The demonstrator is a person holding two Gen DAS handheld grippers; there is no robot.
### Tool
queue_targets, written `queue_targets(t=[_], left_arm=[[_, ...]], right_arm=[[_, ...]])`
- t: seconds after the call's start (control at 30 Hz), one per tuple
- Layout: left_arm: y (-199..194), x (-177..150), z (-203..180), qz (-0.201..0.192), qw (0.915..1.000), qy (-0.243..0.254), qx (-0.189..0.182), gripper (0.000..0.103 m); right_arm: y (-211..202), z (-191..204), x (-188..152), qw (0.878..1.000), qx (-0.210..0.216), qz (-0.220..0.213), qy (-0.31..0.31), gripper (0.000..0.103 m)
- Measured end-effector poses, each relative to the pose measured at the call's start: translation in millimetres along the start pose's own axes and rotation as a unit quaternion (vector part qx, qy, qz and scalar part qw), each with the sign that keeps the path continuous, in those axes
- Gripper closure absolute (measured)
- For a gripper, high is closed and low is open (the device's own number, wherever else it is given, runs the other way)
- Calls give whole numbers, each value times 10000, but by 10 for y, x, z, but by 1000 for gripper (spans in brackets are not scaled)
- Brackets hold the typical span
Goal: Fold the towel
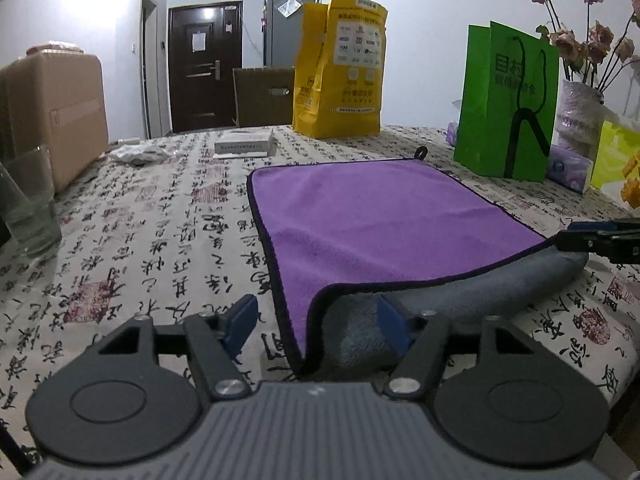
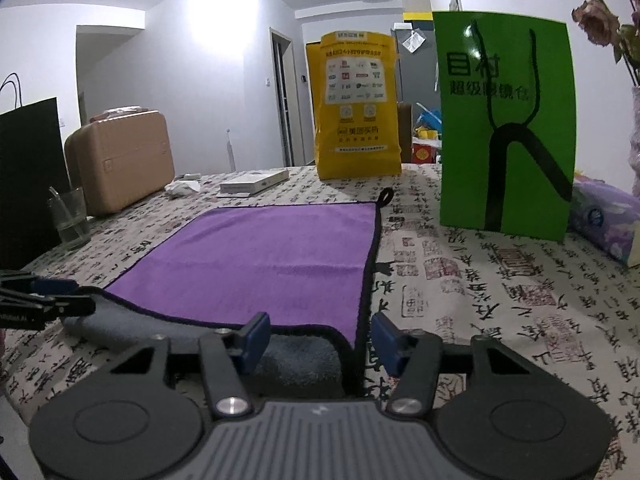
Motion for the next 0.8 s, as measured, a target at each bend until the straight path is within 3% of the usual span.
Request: queue_targets(t=[0.1, 0.17, 0.3, 0.33, 0.43, 0.8], left_arm=[[19, 4, 5, 47, 9999, -1, -143, 49], [23, 24, -17, 100, 9994, 37, -338, 73], [-1, 56, -48, 122, 9986, 171, -495, 95], [-5, 61, -46, 117, 9985, 177, -498, 97], [-15, 85, -36, 72, 9985, 195, -502, 97], [3, 460, 42, -431, 9980, 365, -281, 97]], right_arm=[[56, -10, -10, 9998, 122, 114, 60, 64], [80, -17, -24, 9998, 100, 182, 82, 68], [66, -58, -34, 9995, 115, 285, 118, 81], [66, -73, -29, 9994, 103, 333, 89, 89], [74, -91, 2, 9990, 129, 428, -29, 95], [170, -52, 298, 9991, 139, 181, -358, 96]])
Point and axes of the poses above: each gripper's, at about its wrist camera, not at the fingertips, and y roughly the way its jaws point, z to its left, x to its top, the point moved 4 cm from there along y, roughly the way its jaws point, and after that the axes turned 4 degrees about y, right-handed, at the moved point
